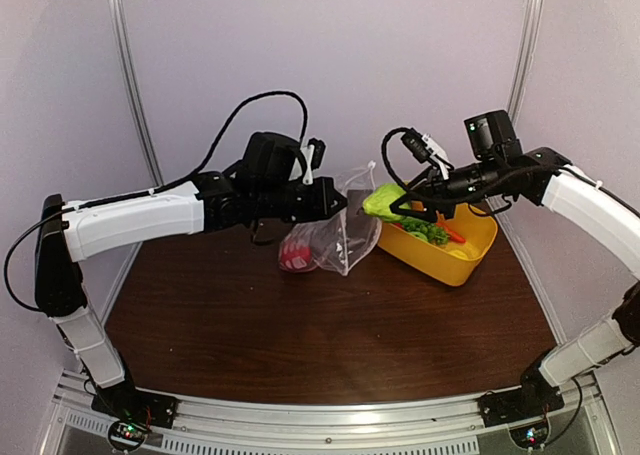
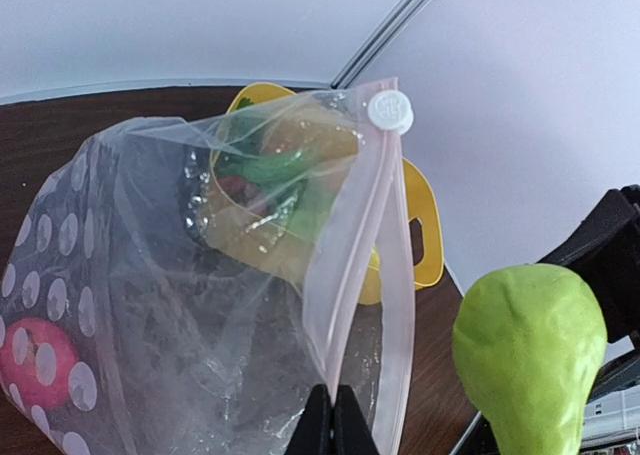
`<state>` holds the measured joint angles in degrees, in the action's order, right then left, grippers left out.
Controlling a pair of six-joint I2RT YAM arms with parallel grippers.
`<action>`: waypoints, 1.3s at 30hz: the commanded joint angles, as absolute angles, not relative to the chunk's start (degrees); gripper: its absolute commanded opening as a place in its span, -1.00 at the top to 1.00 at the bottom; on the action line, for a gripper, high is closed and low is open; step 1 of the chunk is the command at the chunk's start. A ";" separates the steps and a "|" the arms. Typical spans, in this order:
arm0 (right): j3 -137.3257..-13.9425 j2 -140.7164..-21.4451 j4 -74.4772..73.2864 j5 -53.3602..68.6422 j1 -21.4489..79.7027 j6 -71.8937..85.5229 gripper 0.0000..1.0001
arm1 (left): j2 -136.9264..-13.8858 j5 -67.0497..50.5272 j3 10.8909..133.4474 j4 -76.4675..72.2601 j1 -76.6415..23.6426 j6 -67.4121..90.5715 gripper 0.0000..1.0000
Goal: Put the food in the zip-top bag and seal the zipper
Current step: Pick up the fake fruit from the bin, then place the fake fruit in the zipper food storage bag.
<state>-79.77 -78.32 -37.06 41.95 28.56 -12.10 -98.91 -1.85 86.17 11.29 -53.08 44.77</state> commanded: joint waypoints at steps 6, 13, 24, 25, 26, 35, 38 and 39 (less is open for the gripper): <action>-79.25 -80.38 -32.64 47.56 30.65 -13.20 0.12 | -99.58 -7.27 87.90 5.69 -52.64 45.09 1.00; -81.50 -84.63 -31.81 37.11 31.11 -10.80 0.14 | -98.70 -9.19 87.87 4.95 -52.65 44.84 1.00; -79.66 -86.32 -31.11 22.97 31.62 -11.87 0.15 | -97.60 -11.95 86.11 2.46 -52.58 45.62 1.00; -79.67 -86.31 -31.01 22.21 31.64 -11.82 0.14 | -97.71 -12.01 85.98 2.32 -52.63 45.73 1.00; -79.78 -86.39 -31.05 21.60 31.72 -11.79 0.14 | -97.84 -12.06 85.88 2.21 -52.60 45.89 1.00; -82.38 -86.89 -31.92 23.79 34.20 -11.91 0.06 | -99.32 -12.28 86.26 1.81 -52.60 46.55 1.00; -84.76 -87.98 -33.99 23.99 37.27 -14.29 0.02 | -100.20 -12.72 86.72 1.38 -52.65 46.99 1.00; -85.69 -89.03 -34.83 23.91 37.91 -14.41 0.01 | -100.34 -12.98 86.74 1.10 -52.64 47.14 1.00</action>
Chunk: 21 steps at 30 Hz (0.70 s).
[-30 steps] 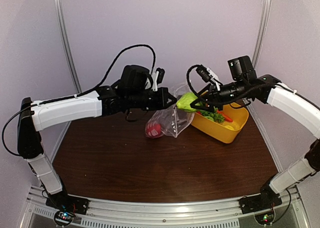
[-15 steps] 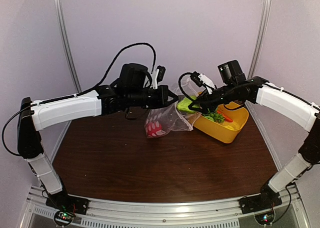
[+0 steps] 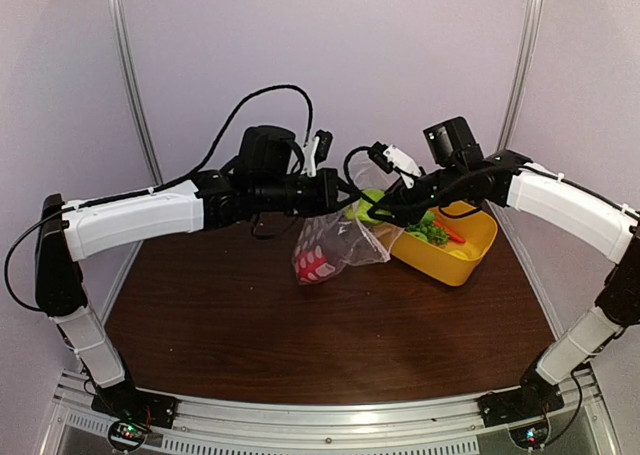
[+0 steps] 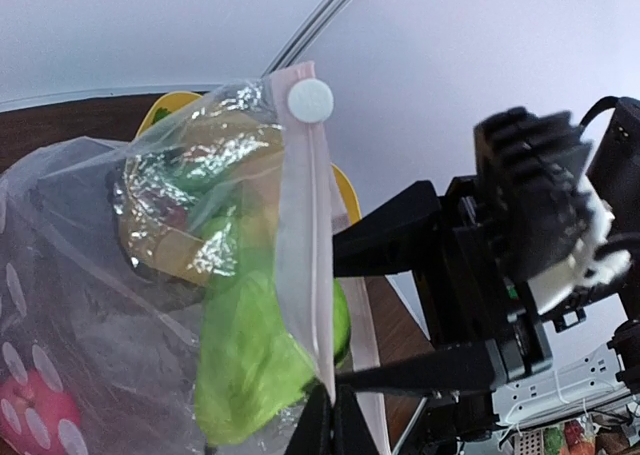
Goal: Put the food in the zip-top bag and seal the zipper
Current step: Place the fake fruit in the zipper food storage bag.
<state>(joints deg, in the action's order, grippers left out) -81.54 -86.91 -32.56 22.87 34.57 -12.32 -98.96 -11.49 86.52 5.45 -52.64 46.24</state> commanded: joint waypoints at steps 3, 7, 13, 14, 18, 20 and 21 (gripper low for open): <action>-87.36 -91.13 -35.01 22.99 38.37 -12.97 -0.04 | -100.55 -13.61 86.70 0.32 -52.64 47.63 1.00; -89.07 -93.07 -35.25 18.60 38.33 -12.46 -0.13 | -100.13 -13.73 86.51 0.32 -52.65 47.80 1.00; -89.48 -92.49 -34.97 17.49 38.34 -15.10 -0.34 | -99.19 -13.41 85.48 0.27 -52.56 47.83 1.00; -89.50 -92.35 -35.12 18.04 38.37 -15.36 -0.36 | -99.00 -13.23 85.33 0.31 -52.48 47.73 1.00; -89.37 -91.54 -35.53 19.67 38.37 -15.63 -0.46 | -98.49 -12.58 83.73 0.33 -52.15 47.95 1.00; -89.72 -91.02 -36.14 20.13 38.37 -15.85 -0.48 | -98.38 -12.51 83.12 0.27 -51.94 48.20 1.00; -90.06 -90.52 -36.76 20.39 38.33 -16.29 -0.48 | -98.29 -12.55 82.88 0.28 -51.85 48.25 1.00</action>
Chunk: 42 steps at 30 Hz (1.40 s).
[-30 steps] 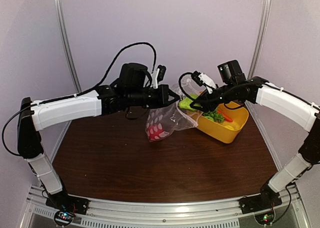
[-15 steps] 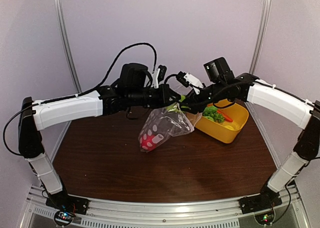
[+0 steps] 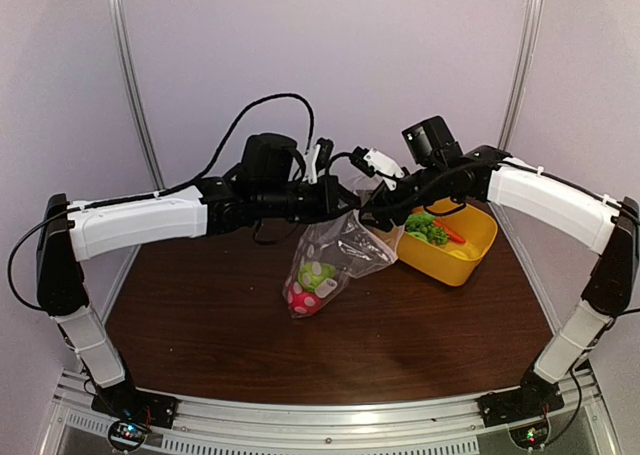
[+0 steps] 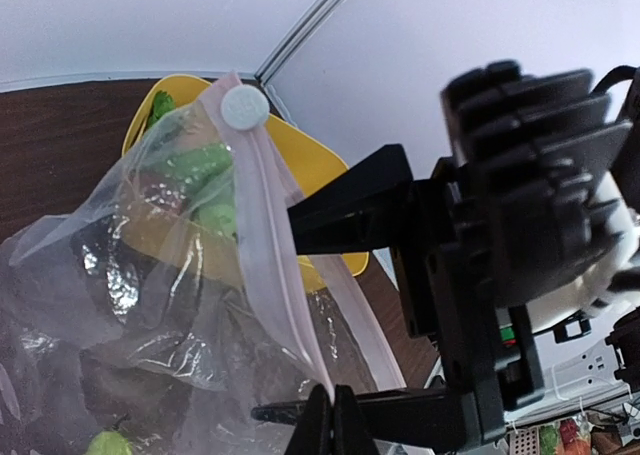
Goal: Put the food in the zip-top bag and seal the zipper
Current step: Place the fake fruit in the zipper food storage bag, then pick up the fake vegetable from the bin.
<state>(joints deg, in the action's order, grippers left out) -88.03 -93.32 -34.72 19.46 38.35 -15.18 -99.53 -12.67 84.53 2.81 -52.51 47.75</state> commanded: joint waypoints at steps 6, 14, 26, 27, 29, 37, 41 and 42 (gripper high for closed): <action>-89.14 -85.16 -40.10 21.75 36.24 -19.56 -0.51 | -96.50 -11.42 81.27 1.15 -51.20 47.44 1.00; -81.74 -77.06 -41.36 28.20 24.74 -18.72 -0.52 | -94.35 -9.04 79.43 3.44 -50.71 44.63 1.00; -81.72 -85.48 -45.58 23.17 11.04 -22.53 -0.49 | -92.24 -6.85 77.31 7.09 -50.71 40.65 1.00; -82.48 -87.17 -46.07 23.25 10.51 -23.36 -0.49 | -92.11 -7.12 77.12 7.02 -50.70 40.59 1.00; -84.46 -90.91 -46.64 22.92 9.82 -24.25 -0.47 | -91.87 -7.36 77.01 7.27 -50.71 40.52 1.00; -97.11 -107.13 -48.84 24.97 7.42 -26.46 -0.31 | -91.02 -9.55 76.21 6.72 -50.70 39.88 1.00; -102.31 -113.52 -48.49 25.29 7.24 -26.88 -0.26 | -90.80 -10.09 75.92 6.79 -50.70 39.73 1.00; -103.59 -115.08 -48.46 25.17 7.22 -26.86 -0.26 | -90.77 -10.20 75.81 6.71 -50.71 39.80 1.00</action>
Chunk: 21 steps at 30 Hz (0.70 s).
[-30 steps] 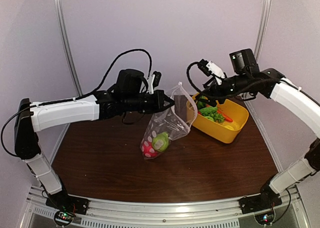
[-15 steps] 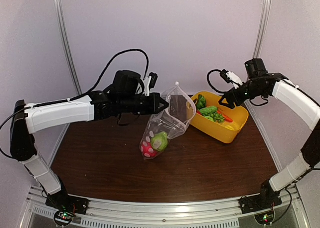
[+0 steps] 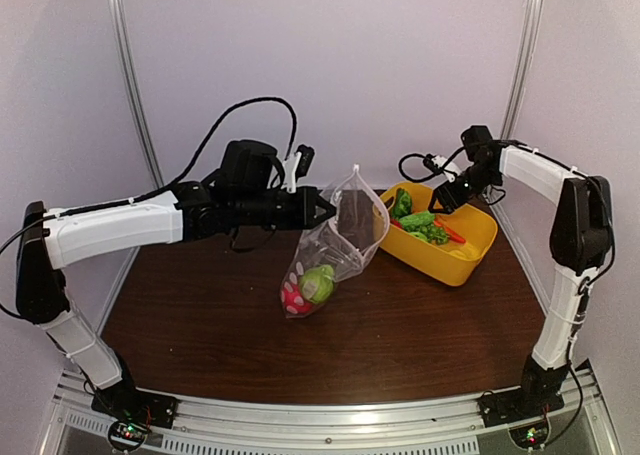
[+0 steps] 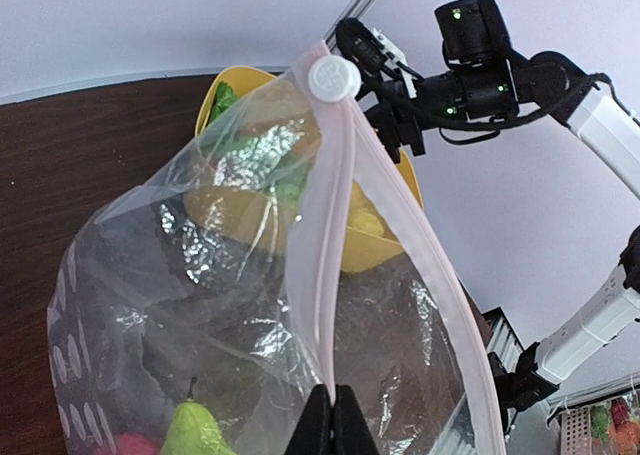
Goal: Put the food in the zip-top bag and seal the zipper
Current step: Pick up the fake vegetable from the bin.
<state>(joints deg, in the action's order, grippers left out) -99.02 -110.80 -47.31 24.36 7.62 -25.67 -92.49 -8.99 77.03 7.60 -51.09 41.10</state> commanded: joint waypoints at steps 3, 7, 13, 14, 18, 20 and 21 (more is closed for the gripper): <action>-107.91 -119.91 -48.52 25.13 6.84 -26.00 -0.26 | -90.91 -10.55 75.91 6.91 -50.65 39.88 1.00; -112.03 -124.70 -48.23 25.85 6.27 -24.54 -0.29 | -91.06 -10.92 76.82 7.51 -50.71 40.08 1.00; -119.60 -132.60 -51.75 26.67 6.16 -24.42 -0.34 | -91.62 -10.97 78.59 9.09 -50.71 39.30 1.00; -120.70 -133.71 -52.69 26.97 6.09 -24.60 -0.34 | -91.65 -10.93 78.70 9.20 -50.71 39.27 1.00; -121.29 -134.91 -54.74 29.65 5.98 -25.23 -0.26 | -91.47 -10.78 78.45 9.58 -50.69 39.26 1.00; -121.12 -134.90 -55.94 31.57 5.77 -25.65 -0.22 | -91.47 -10.40 78.31 9.94 -50.71 39.26 1.00; -121.11 -134.84 -56.51 32.22 5.72 -25.89 -0.20 | -91.44 -10.29 78.38 10.15 -50.71 39.26 1.00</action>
